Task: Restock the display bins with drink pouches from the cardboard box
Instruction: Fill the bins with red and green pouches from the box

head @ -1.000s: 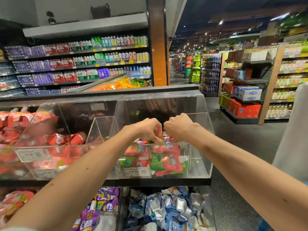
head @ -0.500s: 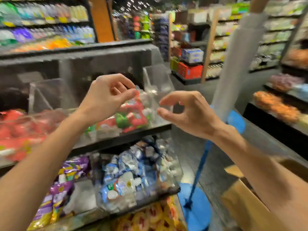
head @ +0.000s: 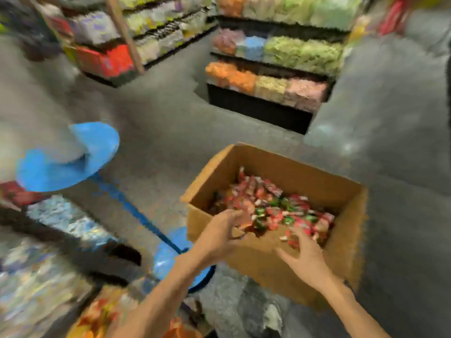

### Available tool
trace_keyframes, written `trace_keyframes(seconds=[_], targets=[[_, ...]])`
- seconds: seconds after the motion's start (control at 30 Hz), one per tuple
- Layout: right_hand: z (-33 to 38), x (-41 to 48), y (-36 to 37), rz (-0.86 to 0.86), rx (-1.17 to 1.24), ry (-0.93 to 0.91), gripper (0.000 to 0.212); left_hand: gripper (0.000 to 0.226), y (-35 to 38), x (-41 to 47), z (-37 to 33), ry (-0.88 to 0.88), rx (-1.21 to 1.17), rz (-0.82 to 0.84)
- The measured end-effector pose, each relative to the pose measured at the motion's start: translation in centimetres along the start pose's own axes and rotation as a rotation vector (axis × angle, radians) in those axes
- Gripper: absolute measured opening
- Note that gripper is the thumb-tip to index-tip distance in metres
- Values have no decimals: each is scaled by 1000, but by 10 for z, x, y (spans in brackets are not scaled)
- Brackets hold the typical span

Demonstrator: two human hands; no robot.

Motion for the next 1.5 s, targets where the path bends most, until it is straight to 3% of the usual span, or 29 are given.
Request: trace_keyframes(seconds=[0.07, 0.17, 0.27, 0.4, 0.5, 0.57, 0.67, 0.73, 0.8, 0.97, 1.07, 1.33, 1.5], targets=[[-59, 35, -1, 66, 112, 166, 76, 35, 64, 45, 8, -44, -113, 141], [-145, 82, 21, 145, 201, 367, 78, 31, 139, 84, 33, -180, -137, 291], [-211, 130, 53, 185, 281, 468, 82, 29, 192, 102, 69, -322, -132, 420], [-218, 153, 38, 72, 348, 644, 51, 33, 245, 123, 109, -461, -178, 501], [-219, 167, 34, 14, 533, 793, 34, 42, 285, 153, 125, -483, -216, 562], [-229, 178, 46, 47, 680, 931, 27, 51, 311, 176, 136, -463, -221, 584], [-263, 199, 59, -17, 734, 1071, 40, 73, 348, 202, 160, -417, -157, 593], [-268, 214, 57, -65, 740, 1094, 41, 87, 371, 213, 174, -363, -82, 651], [-265, 230, 53, -77, 723, 1134, 58, 91, 391, 227, 181, -265, -26, 682], [-299, 275, 57, -156, 612, 1161, 72, 100, 435, 250, 171, 88, 225, 743], [-301, 288, 52, -206, 570, 1182, 81, 112, 464, 250, 171, 175, 280, 756], [-291, 301, 43, -267, 359, 1184, 68, 84, 468, 261, 172, 278, 415, 664], [-285, 303, 44, -274, 425, 1119, 66, 61, 440, 269, 181, 211, 274, 583]])
Point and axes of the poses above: each hand's wrist, its own x-axis towards the middle knuckle, its own y-axis out of the palm, z = x × y, the point moved 10 cm from there along x, towards the middle knuckle, and after that the axes turned 15 degrees about y, right-handed, at the moved point
